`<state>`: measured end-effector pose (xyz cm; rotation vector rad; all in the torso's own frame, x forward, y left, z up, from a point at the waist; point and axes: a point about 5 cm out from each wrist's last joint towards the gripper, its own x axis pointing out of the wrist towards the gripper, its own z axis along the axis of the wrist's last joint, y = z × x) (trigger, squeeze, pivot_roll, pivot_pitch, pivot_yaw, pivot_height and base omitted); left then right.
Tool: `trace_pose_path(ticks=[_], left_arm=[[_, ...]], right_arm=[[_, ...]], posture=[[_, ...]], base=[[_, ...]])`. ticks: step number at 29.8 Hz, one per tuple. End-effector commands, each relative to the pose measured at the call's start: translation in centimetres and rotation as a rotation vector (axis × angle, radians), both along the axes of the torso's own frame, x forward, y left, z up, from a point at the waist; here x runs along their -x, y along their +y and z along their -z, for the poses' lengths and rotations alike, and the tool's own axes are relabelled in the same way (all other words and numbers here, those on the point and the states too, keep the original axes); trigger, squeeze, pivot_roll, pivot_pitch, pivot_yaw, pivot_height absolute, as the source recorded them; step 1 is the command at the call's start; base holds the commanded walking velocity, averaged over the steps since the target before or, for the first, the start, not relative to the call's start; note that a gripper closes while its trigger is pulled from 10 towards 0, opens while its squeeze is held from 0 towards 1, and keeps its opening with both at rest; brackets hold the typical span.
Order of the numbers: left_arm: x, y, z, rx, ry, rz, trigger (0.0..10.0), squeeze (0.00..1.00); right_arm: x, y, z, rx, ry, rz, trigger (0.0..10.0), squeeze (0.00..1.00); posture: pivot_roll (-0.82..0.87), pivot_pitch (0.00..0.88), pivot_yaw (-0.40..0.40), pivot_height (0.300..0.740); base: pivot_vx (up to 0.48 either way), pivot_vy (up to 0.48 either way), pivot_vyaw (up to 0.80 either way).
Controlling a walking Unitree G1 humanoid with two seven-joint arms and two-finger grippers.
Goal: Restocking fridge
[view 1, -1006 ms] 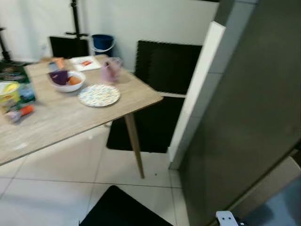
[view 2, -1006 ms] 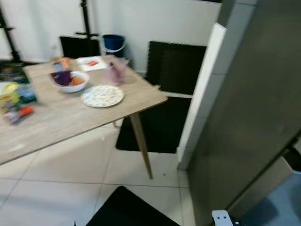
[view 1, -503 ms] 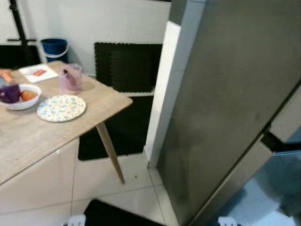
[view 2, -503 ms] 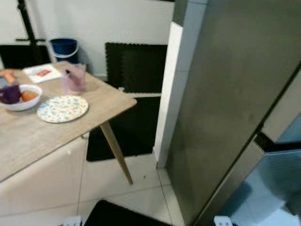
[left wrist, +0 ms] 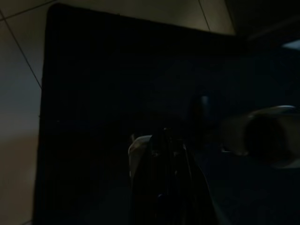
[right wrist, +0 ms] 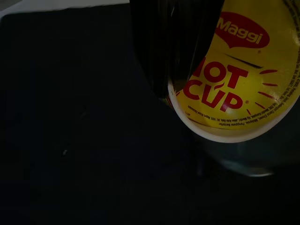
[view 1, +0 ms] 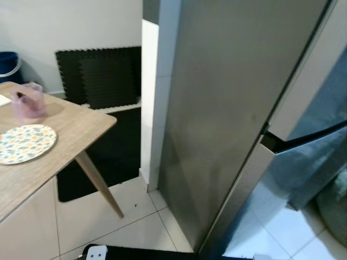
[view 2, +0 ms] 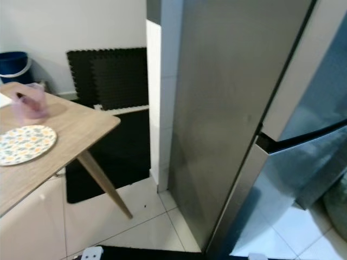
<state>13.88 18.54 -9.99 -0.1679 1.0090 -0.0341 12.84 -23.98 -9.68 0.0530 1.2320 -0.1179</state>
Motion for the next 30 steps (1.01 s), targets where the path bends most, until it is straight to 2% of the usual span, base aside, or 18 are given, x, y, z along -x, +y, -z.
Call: trace_pose_path(ticks=[1,17,30], left_arm=[[-0.1,-0.3,0.0,0.000,0.004,0.024,10.0,0.00],[0.5,-0.2,0.2,0.023,0.018,0.015,10.0,0.00],[0.6,-0.1,0.2,0.028,0.024,0.020,10.0,0.00]], right_arm=[[0.1,-0.4,-0.1,0.016,0.006,0.002,10.0,0.00],[0.4,0.0,0.1,0.011,0.021,-0.006,10.0,0.00],[1.3,0.1,0.4,0.007,0.047,-0.003,10.0,0.00]], posture=[[0.00,0.000,-0.030,0.740],[0.00,0.000,-0.027,0.740],[-0.01,0.000,-0.020,0.740]], base=[[0.000,0.000,-0.79],[0.000,0.000,-0.79],[0.000,0.000,-0.78]])
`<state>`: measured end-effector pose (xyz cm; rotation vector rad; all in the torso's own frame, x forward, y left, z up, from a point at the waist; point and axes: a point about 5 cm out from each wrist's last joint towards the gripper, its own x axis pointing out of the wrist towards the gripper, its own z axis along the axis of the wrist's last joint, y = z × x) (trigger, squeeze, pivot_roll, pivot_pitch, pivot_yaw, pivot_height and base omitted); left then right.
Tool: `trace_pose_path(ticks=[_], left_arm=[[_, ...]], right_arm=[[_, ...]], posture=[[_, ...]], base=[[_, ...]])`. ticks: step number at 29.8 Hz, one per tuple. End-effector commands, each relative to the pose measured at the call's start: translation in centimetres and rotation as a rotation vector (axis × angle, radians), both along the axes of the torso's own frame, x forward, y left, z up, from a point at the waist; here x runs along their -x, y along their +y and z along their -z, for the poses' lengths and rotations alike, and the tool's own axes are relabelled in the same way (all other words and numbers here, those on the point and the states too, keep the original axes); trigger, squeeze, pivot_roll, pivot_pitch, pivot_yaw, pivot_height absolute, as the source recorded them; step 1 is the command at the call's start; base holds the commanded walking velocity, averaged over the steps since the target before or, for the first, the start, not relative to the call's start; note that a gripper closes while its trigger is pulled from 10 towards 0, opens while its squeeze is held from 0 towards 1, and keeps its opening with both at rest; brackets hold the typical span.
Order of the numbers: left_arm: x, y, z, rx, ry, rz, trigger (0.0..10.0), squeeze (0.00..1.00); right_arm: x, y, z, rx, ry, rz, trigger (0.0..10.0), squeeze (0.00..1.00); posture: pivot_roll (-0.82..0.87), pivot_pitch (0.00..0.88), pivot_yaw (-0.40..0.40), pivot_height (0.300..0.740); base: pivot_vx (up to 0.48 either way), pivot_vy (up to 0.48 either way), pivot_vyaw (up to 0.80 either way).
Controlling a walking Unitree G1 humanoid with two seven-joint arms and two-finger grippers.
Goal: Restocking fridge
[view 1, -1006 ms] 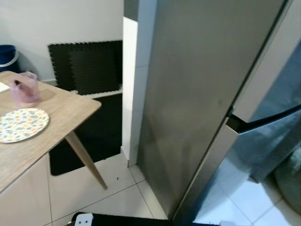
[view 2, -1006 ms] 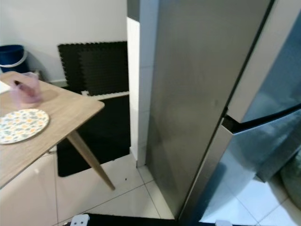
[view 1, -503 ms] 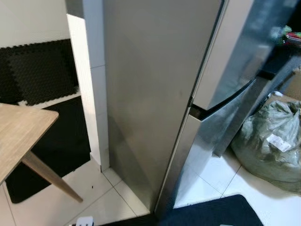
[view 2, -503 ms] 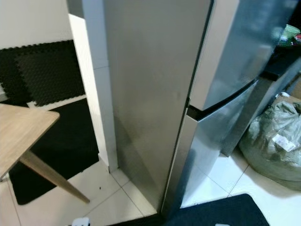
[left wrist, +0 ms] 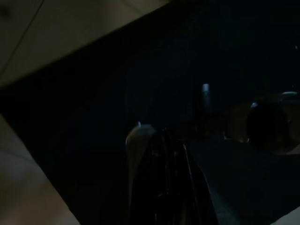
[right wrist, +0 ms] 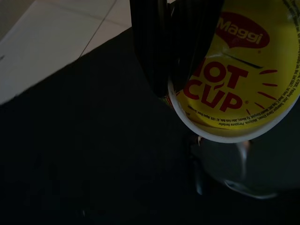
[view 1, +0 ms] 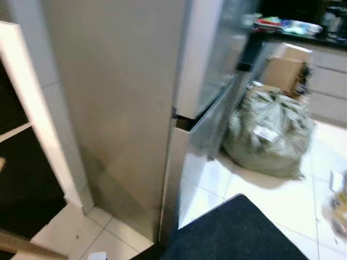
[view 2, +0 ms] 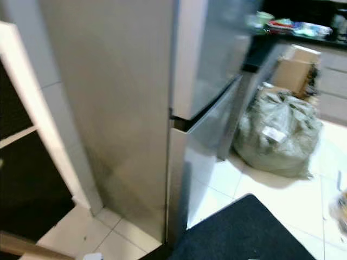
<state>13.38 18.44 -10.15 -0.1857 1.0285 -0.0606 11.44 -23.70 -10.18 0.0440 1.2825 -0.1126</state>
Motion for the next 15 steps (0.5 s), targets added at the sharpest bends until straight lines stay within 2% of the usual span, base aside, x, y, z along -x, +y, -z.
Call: trace_pose_path(ticks=[1,9,13,15], left_arm=[[0.03,-0.04,0.02,0.001,0.004,0.008,10.0,0.00],[-0.22,0.02,-0.09,-0.006,-0.005,0.034,10.0,0.00],[-0.28,0.15,-0.13,0.007,-0.006,0.014,10.0,0.00],[-0.29,0.16,-0.13,0.015,-0.004,0.006,10.0,0.00]], right_arm=[[-0.08,-0.18,-0.06,0.005,-0.004,0.006,10.0,0.00],[-0.47,-0.39,-0.23,0.014,-0.026,0.018,10.0,0.00],[-0.52,-0.49,-0.27,0.019,-0.033,0.016,10.0,0.00],[-0.50,-0.51,-0.27,0.021,-0.034,0.010,10.0,0.00]], posture=[[-0.01,0.000,-0.020,0.740],[-0.02,0.000,-0.016,0.740],[-0.02,0.000,-0.015,0.740],[-0.02,0.000,-0.013,0.740]], base=[[0.000,0.000,-0.79],[0.000,0.000,-0.78],[0.000,0.000,0.00],[0.000,-0.441,0.00]])
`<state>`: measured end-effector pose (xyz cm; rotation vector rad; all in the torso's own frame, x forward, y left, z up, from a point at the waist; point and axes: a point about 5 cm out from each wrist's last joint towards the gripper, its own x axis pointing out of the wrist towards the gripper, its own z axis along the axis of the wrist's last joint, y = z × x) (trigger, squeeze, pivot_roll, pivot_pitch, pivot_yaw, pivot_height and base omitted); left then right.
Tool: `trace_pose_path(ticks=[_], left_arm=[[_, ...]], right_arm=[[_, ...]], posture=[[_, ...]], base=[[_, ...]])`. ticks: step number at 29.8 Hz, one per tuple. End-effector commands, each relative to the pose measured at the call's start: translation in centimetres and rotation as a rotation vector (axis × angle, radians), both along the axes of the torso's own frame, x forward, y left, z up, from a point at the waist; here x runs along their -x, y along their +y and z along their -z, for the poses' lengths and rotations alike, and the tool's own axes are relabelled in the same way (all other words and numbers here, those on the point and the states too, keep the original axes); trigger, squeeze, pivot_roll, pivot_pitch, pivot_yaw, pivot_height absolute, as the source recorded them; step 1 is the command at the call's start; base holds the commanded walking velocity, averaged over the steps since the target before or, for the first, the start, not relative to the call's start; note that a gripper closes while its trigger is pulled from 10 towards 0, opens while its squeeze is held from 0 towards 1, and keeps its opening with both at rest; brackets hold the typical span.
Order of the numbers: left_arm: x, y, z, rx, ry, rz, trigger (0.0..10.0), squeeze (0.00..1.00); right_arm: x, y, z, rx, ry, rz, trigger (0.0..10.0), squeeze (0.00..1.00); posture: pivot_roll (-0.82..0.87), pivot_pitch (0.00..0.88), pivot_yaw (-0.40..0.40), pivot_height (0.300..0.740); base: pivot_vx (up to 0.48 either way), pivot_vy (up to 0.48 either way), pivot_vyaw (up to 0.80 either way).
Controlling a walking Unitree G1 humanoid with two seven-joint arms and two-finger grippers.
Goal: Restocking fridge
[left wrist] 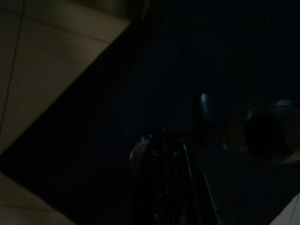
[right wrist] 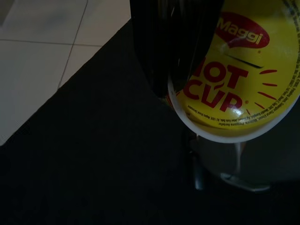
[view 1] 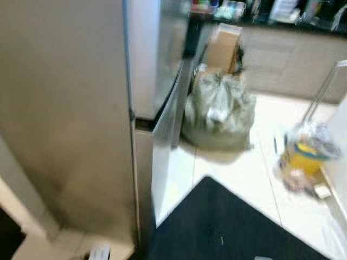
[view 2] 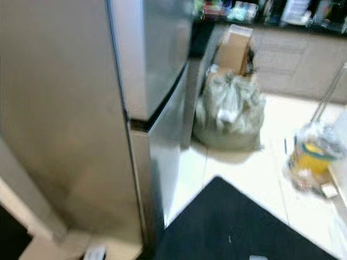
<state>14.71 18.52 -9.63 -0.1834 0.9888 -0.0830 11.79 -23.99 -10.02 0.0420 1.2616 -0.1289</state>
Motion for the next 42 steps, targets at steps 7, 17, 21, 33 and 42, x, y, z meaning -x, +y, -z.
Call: trace_pose_path(ticks=[7,17,21,33,42], left_arm=[[1.0,0.1,0.4,0.010,0.036,-0.013,10.0,0.00],[1.0,0.0,0.4,0.016,0.036,-0.020,10.0,0.00],[1.1,0.0,0.4,0.016,0.037,-0.039,10.0,0.00],[0.7,0.9,0.2,-0.010,0.012,-0.096,10.0,0.00],[-5.0,3.9,-3.3,-0.002,-0.290,-0.259,10.0,0.00]], right_arm=[[-0.2,-0.1,-0.1,0.006,-0.016,-0.003,10.0,0.00],[-0.2,-0.1,-0.1,0.007,-0.015,-0.008,10.0,0.00],[-0.2,-0.2,-0.1,0.009,-0.013,-0.015,10.0,0.00],[-0.4,-0.3,-0.2,0.013,-0.021,-0.031,10.0,0.00],[-0.5,-0.5,-0.3,0.015,-0.023,-0.046,10.0,0.00]], posture=[[-0.02,0.000,-0.009,0.740],[-0.02,0.000,-0.008,0.740],[-0.02,0.000,-0.008,0.740],[-0.03,0.000,-0.012,0.740],[-0.01,0.006,-0.021,0.740]], base=[[0.000,-0.461,0.00],[0.000,-0.461,0.00],[0.000,-0.300,0.00],[0.000,0.000,0.00],[0.000,0.000,0.00]])
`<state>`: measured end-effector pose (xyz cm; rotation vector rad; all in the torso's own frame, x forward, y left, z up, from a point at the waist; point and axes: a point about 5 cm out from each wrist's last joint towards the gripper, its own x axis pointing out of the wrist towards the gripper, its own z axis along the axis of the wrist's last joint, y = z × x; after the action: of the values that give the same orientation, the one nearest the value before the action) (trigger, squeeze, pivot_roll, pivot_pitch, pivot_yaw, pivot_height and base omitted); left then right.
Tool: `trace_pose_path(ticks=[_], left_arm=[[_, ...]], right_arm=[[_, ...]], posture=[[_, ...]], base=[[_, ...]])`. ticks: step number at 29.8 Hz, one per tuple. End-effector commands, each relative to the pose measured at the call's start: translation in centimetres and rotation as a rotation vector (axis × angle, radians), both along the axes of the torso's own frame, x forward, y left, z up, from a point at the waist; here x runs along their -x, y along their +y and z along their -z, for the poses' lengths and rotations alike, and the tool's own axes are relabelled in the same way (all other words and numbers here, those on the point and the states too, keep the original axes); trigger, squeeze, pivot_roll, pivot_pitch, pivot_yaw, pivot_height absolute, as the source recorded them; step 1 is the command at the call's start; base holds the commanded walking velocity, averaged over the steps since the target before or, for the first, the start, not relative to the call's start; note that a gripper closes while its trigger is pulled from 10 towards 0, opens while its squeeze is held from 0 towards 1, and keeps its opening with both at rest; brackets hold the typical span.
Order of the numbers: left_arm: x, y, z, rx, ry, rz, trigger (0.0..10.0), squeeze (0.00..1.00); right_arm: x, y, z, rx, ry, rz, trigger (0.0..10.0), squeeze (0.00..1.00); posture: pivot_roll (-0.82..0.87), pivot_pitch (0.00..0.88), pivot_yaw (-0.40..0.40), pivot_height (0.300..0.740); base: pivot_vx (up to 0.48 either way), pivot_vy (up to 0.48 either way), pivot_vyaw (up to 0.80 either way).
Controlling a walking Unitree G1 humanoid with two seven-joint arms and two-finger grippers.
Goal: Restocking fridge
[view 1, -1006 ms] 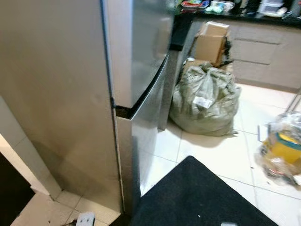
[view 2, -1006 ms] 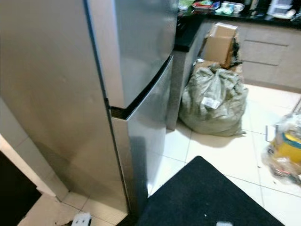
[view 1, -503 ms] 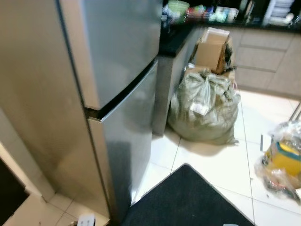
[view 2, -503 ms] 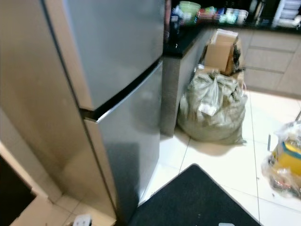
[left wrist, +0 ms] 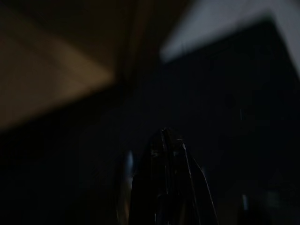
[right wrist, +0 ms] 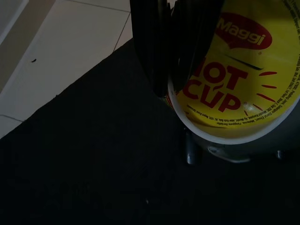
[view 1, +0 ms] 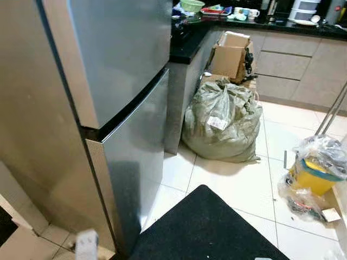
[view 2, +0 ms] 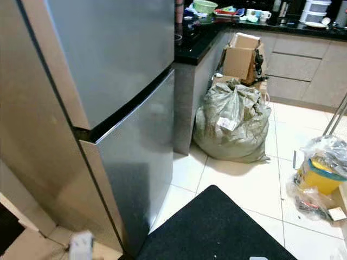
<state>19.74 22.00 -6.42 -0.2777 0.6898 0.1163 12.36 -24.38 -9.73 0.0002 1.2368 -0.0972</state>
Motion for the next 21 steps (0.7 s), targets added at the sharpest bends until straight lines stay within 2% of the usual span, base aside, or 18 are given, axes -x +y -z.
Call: trace_pose_path(ticks=[1,3,4,5,6,8,9,12,13,16,17,19,20,21], left_arm=[[-0.4,0.7,-0.5,0.004,-0.049,-0.019,10.0,0.00],[-1.4,1.3,-1.5,0.016,-0.122,-0.028,10.0,0.00],[-1.4,1.3,-1.5,0.016,-0.122,-0.028,10.0,0.00],[-2.2,2.0,-2.4,0.027,-0.196,-0.030,10.0,0.00],[-2.8,2.2,-3.1,0.036,-0.241,-0.017,10.0,0.73],[-3.2,2.3,-3.5,0.042,-0.270,-0.006,10.0,0.73],[-3.8,2.3,-4.1,0.046,-0.310,0.021,10.0,1.00],[-5.9,1.8,-6.4,0.048,-0.458,0.129,10.0,1.00],[-5.9,1.8,-6.4,0.048,-0.458,0.129,10.0,1.00],[-8.1,1.6,-9.5,0.005,-0.621,0.198,10.0,1.00],[-8.1,1.6,-9.5,0.005,-0.621,0.198,10.0,1.00],[-9.2,1.6,-11.6,-0.020,-0.718,0.218,10.0,1.00],[-9.2,1.6,-11.6,-0.020,-0.718,0.218,10.0,1.00],[-9.6,1.6,-12.5,-0.026,-0.760,0.227,10.0,1.00]], right_arm=[[0.1,-0.1,0.0,0.000,0.001,-0.001,10.0,0.00],[0.1,-0.2,0.0,0.002,0.003,-0.004,10.0,0.00],[0.1,-0.2,0.0,0.002,0.003,-0.004,10.0,0.00],[0.1,-0.3,0.0,0.004,0.003,-0.007,10.0,0.00],[0.1,-0.4,-0.1,0.006,0.004,-0.008,10.0,0.00],[0.1,-0.4,-0.1,0.007,0.004,-0.009,10.0,0.00],[0.1,-0.4,-0.1,0.007,0.004,-0.010,10.0,0.00],[0.1,-0.6,-0.1,0.011,0.007,-0.016,10.0,0.00],[0.1,-0.6,-0.1,0.011,0.007,-0.016,10.0,0.00],[0.1,-0.5,-0.1,0.011,0.009,-0.025,10.0,0.00],[0.1,-0.5,-0.1,0.011,0.009,-0.025,10.0,0.00],[0.1,-0.5,-0.1,0.011,0.009,-0.029,10.0,0.00],[0.1,-0.5,-0.1,0.011,0.009,-0.029,10.0,0.00],[0.1,-0.5,-0.1,0.011,0.010,-0.032,10.0,0.00]], posture=[[-0.01,0.006,-0.021,0.740],[-0.01,0.007,-0.025,0.740],[-0.01,0.007,-0.025,0.740],[-0.01,0.009,-0.025,0.740],[-0.01,0.011,-0.029,0.740],[-0.01,0.011,-0.029,0.740],[0.00,0.011,-0.031,0.740],[0.01,0.015,-0.038,0.740],[0.01,0.015,-0.038,0.740],[0.02,0.019,-0.043,0.740],[0.02,0.019,-0.043,0.740],[0.02,0.022,-0.045,0.740],[0.02,0.022,-0.045,0.740],[0.02,0.022,-0.045,0.740]], base=[[0.000,0.000,0.00],[0.000,0.000,0.00],[0.000,0.000,0.00],[0.000,0.000,0.00],[0.000,0.000,0.00],[0.000,0.000,0.00],[0.000,0.000,0.00],[0.000,0.000,0.00],[0.000,0.000,0.00],[0.000,0.000,0.00],[0.000,0.000,0.00],[0.000,0.000,0.00],[0.000,0.000,0.00],[0.000,0.000,0.00]])
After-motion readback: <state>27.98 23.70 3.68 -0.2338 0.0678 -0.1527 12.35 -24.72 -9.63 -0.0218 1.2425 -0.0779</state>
